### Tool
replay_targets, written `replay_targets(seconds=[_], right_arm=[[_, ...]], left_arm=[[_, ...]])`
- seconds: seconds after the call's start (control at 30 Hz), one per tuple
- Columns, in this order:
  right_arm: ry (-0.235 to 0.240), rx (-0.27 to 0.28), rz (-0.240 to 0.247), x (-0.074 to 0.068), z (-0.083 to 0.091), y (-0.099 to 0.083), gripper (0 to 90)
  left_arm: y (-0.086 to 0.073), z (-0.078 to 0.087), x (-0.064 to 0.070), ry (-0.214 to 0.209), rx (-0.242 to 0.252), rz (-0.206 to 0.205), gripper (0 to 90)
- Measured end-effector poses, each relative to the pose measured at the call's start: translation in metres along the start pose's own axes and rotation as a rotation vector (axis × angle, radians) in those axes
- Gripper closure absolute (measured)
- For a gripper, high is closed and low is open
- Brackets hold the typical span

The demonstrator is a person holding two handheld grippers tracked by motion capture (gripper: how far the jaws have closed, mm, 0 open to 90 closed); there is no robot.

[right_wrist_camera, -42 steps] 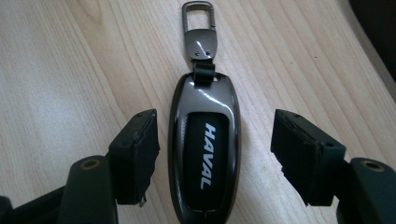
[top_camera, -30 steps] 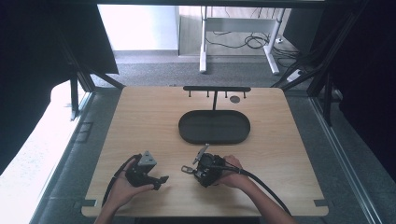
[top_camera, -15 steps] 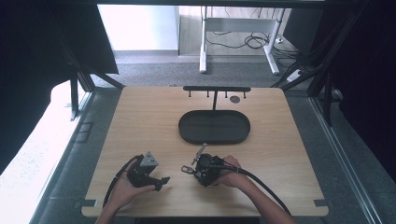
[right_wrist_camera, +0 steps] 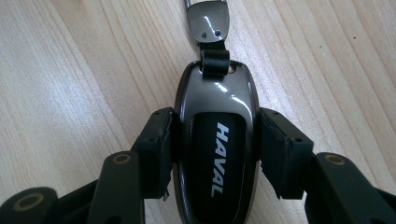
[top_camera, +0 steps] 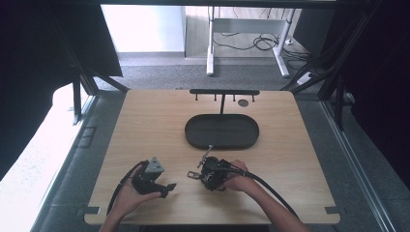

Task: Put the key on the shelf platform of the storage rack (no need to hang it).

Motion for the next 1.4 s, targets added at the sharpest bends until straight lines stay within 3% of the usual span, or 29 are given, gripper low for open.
replay_targets(seconds=[0.4, 0.63, 1.4], right_arm=[[0.027, 0.020, 0.028, -0.004, 0.004, 0.001, 49.2], [-0.006, 0.083, 0.031, -0.001, 0.021, 0.004, 49.2], [-0.065, 0.180, 0.047, 0.006, 0.068, 0.024, 49.3]], left_arm=[[-0.001, -0.001, -0.001, 0.000, -0.005, -0.001, 24.6], [-0.001, -0.002, 0.000, 0.001, -0.010, -0.004, 24.6], [-0.001, -0.003, 0.001, -0.002, -0.009, -0.002, 24.6]])
Point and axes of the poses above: each handheld gripper's, and its own axes: z roughly backward along the jaws, y roughly out of its top, x roughly to its right, the point moved 2 cm from there along -z, roughly forward along the jaws, and after that the axes turned 10 degrees about x, right-handed, at the moved point
